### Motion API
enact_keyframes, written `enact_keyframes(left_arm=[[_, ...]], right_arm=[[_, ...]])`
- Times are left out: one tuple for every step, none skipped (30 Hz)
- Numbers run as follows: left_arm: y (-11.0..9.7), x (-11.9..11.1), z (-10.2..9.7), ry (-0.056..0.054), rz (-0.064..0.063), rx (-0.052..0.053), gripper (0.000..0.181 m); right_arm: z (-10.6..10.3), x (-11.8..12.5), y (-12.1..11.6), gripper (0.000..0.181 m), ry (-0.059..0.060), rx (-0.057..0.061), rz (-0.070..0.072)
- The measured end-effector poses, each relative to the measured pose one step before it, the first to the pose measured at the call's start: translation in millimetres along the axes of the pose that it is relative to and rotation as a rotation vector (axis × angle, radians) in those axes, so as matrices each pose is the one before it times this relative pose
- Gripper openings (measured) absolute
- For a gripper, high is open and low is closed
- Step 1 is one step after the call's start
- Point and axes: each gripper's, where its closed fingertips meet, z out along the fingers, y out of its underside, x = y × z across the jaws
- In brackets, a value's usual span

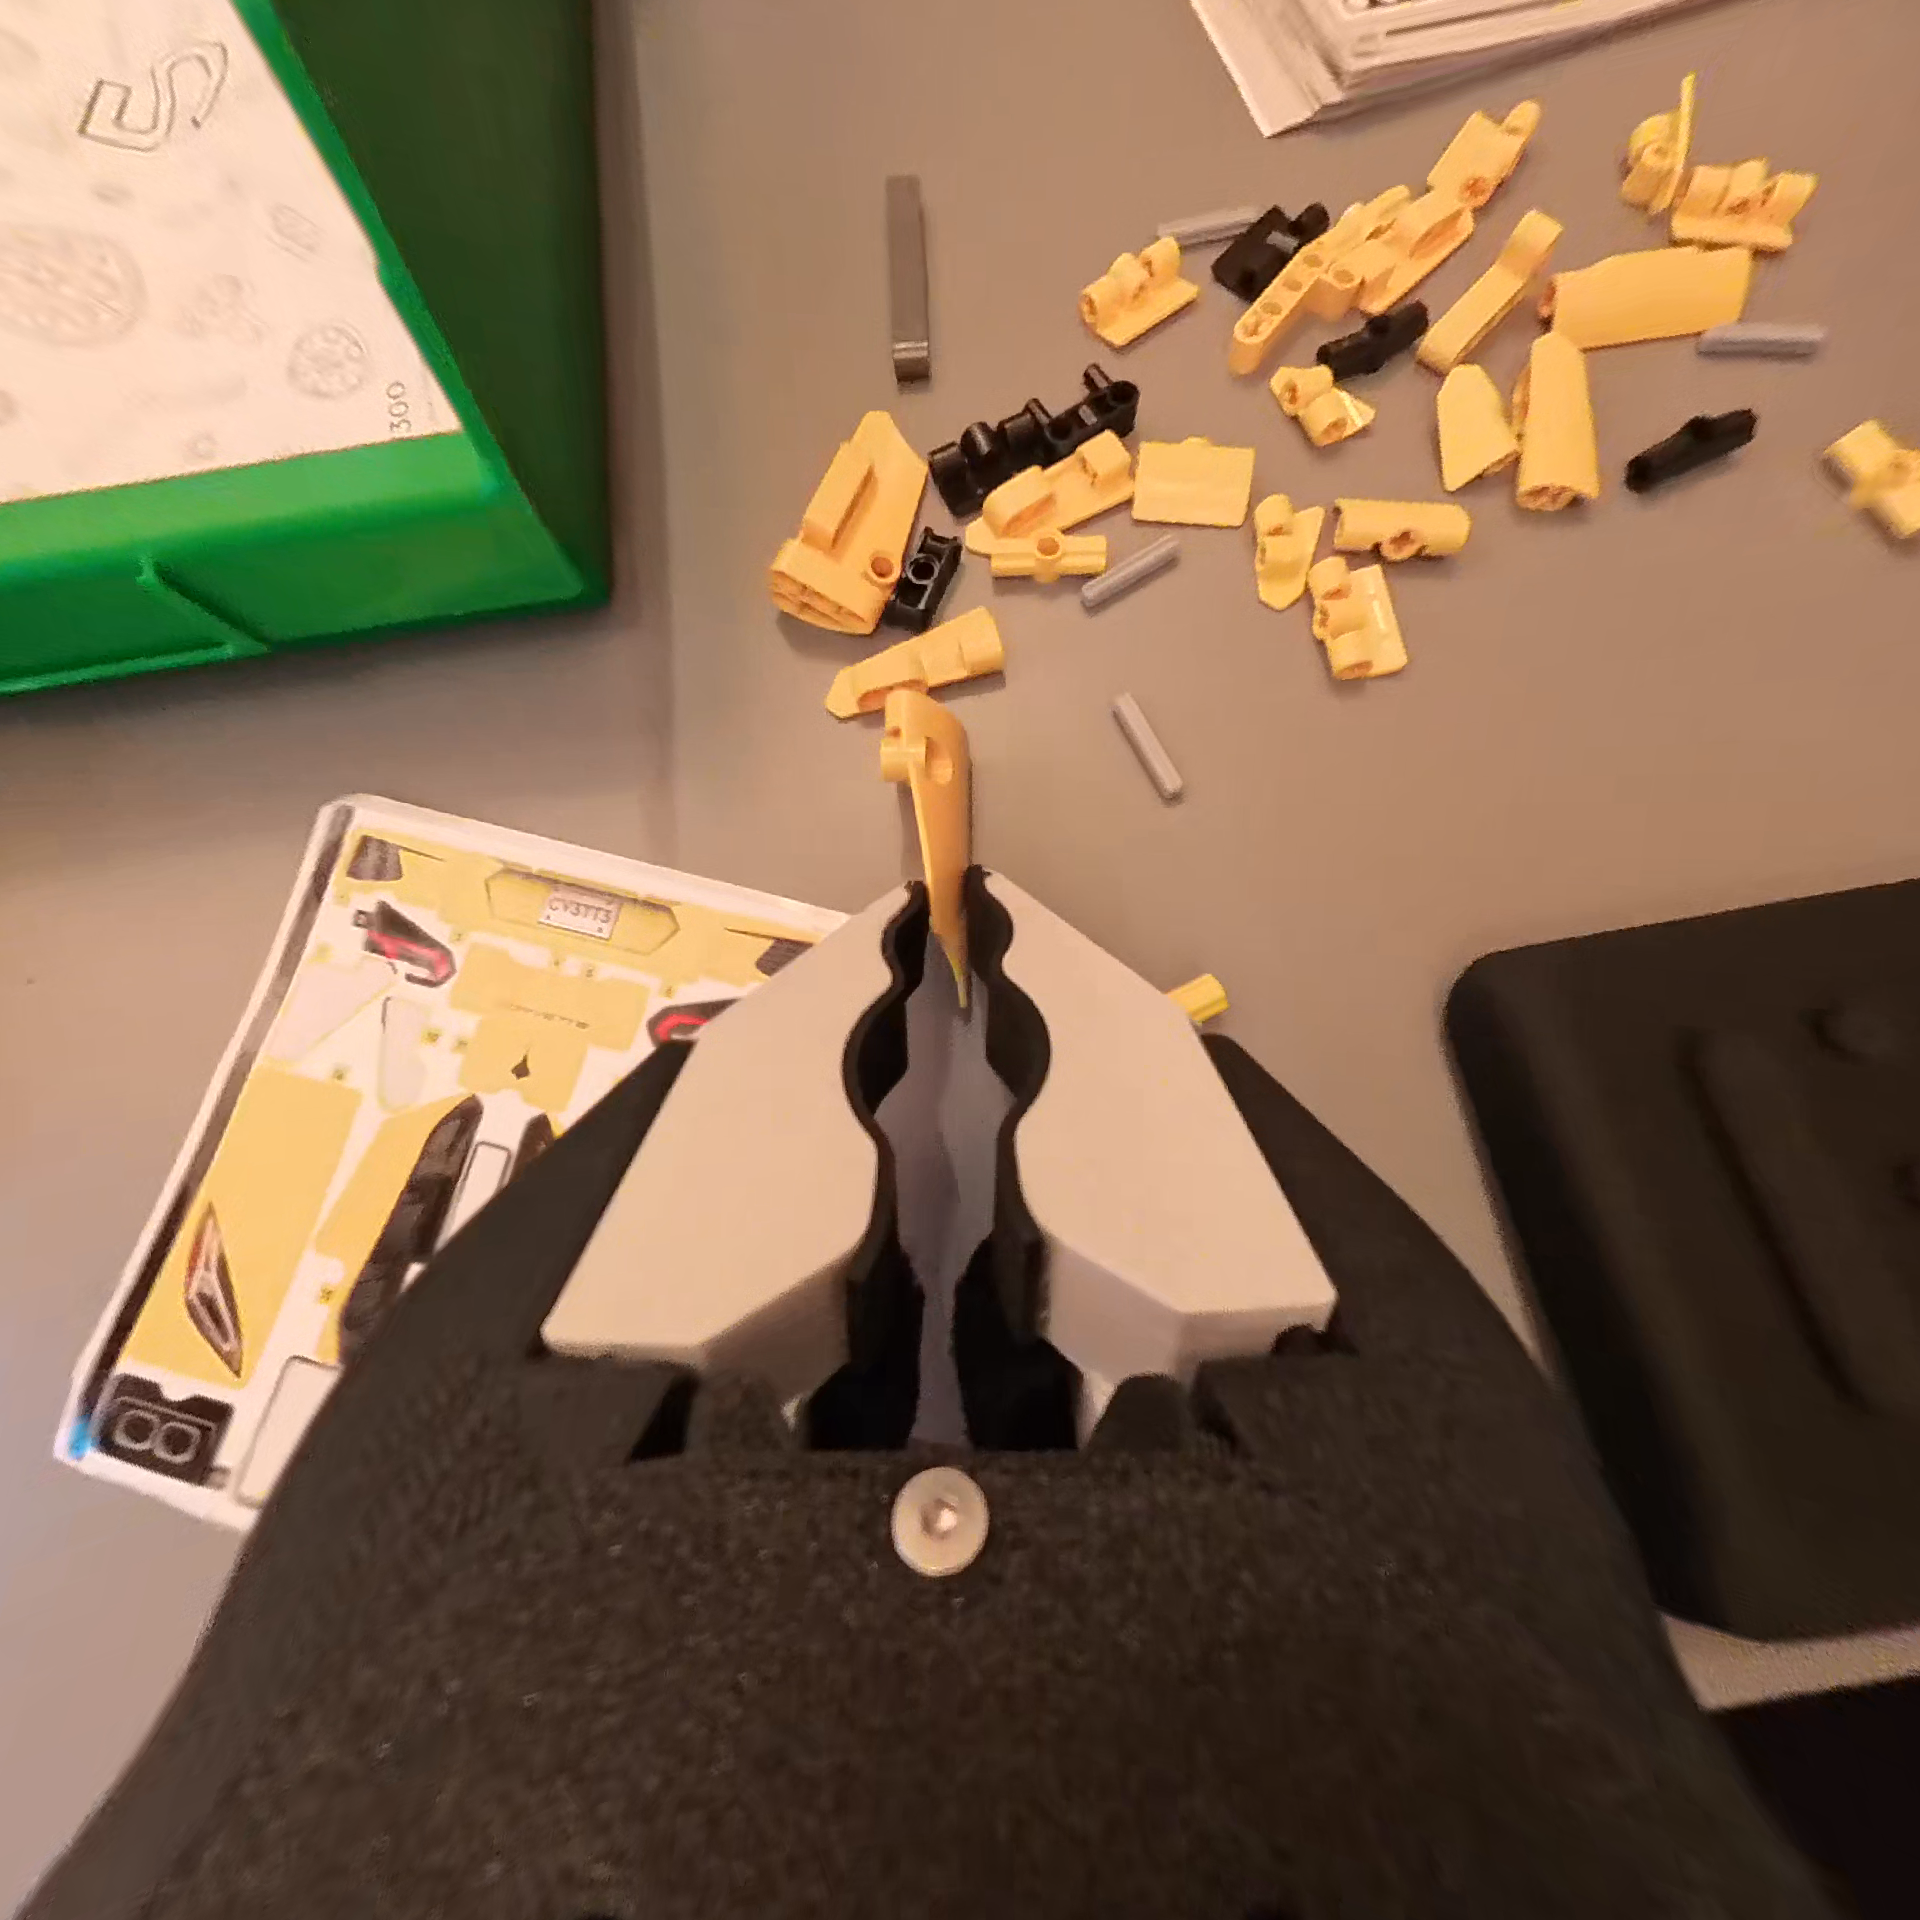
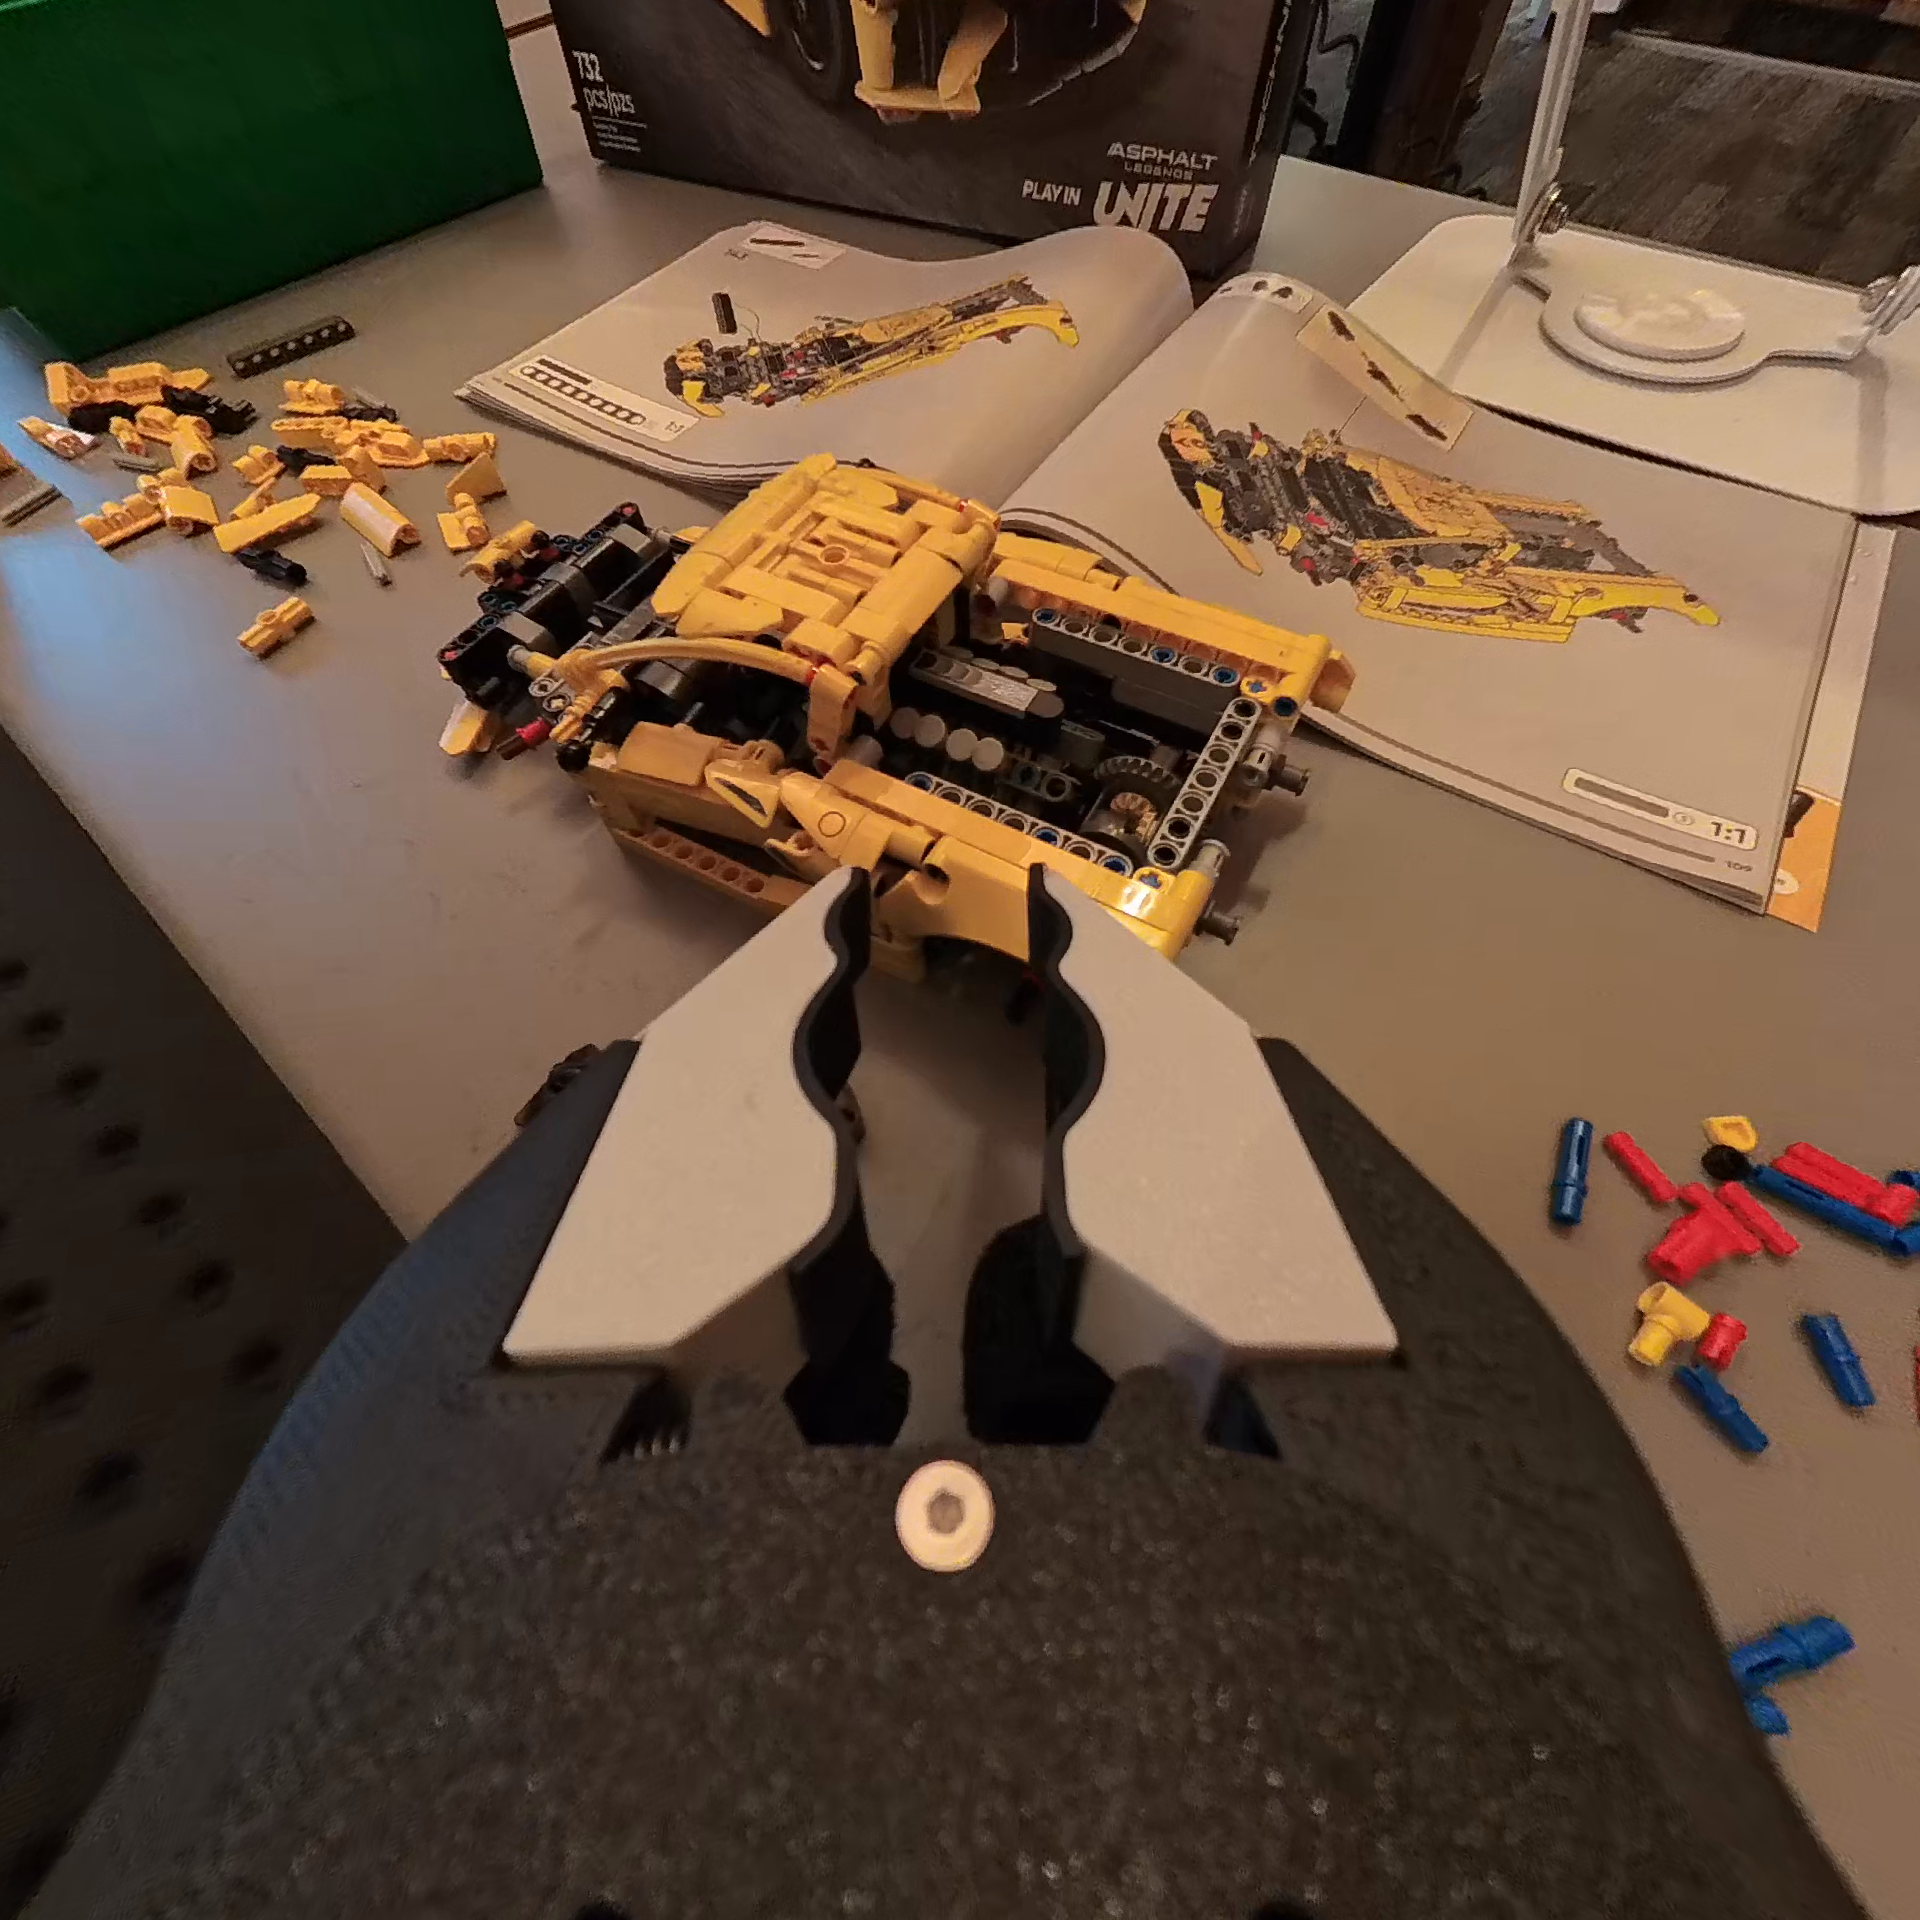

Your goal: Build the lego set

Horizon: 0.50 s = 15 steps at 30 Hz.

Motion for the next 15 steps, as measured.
enact_keyframes(left_arm=[[-0.55, -0.18, 0.85, -0.0265, 0.0361, -0.0072, 0.007], [-0.42, 1.05, 0.45, -0.0283, 0.0468, -0.0092, 0.007], [-0.45, 2.5, 0.11, -0.0233, 0.0495, -0.0103, 0.007], [-0.73, 5.34, 0.08, -0.005, 0.0402, -0.0077, 0.007], [-0.45, 6.9, -0.22, 0.0112, 0.0233, -0.0089, 0.008], [-1.18, 4.62, -0.5, 0.0102, 0.0029, -0.0089, 0.01], [-2.63, 4.99, -0.95, 0.027, -0.0129, -0.0042, 0.019], [-3.32, 5.63, -1.28, 0.0439, -0.0194, -0.005, 0.029], [-5.19, 2.13, -1.86, 0.0273, -0.0206, 0.0074, 0.034], [-7.08, -0.54, -2.39, 0.0138, -0.0146, 0.0213, 0.036], [-7.27, -0.96, -1.94, 0.0191, -0.0099, 0.0244, 0.036], [-6.48, -5.86, -1.14, 0.0002, -0.0138, 0.0205, 0.036], [-3.93, -12.93, 0.44, -0.0301, -0.0196, 0.0073, 0.037], [-1.35, -16.93, 2.39, -0.0478, -0.0214, -0.0079, 0.037], [0.44, -15.5, 4.53, -0.0412, -0.0218, -0.016, 0.037]], right_arm=[[-0.14, 0.21, -0.15, 0.029, -0.0005, 0.0009, 0.0019], [-0.08, 0.06, 0.09, 0.029, -0.0013, 0.0005, 0.0024], [0.08, 0.08, 0.21, 0.029, -0.0014, -0.0005, 0.0032], [0.14, 0.04, 0.04, 0.029, -0.0018, -0.0002, 0.0029], [0.21, -0.08, 0.07, 0.029, -0.0028, 0.0002, 0.0027], [0.33, -0.19, 0.1, 0.029, -0.0035, -0.0007, 0.0027], [0.23, -0.16, 0.34, 0.029, -0.0034, -0.0015, 0.0025], [0.14, -0.15, 0.21, 0.029, -0.0023, -0.0007, 0.002], [-0.02, -0.17, -0.09, 0.029, -0.002, 0.0009, 0.0014], [-0.07, -0.21, -0.14, 0.029, -0.0028, 0.0015, 0.0018], [-0.02, -0.21, -0.11, 0.029, -0.0031, 0.0009, 0.0025], [0.12, -0.09, 0.1, 0.029, -0.0034, 0.0001, 0.0032], [0.16, -0.19, 0.13, 0.029, -0.0036, -0.0004, 0.0041], [0.09, -0.07, 0.13, 0.029, -0.0041, -0.0003, 0.0044], [0.04, -0.17, 0.08, 0.029, -0.0041, 0.0005, 0.0044]])
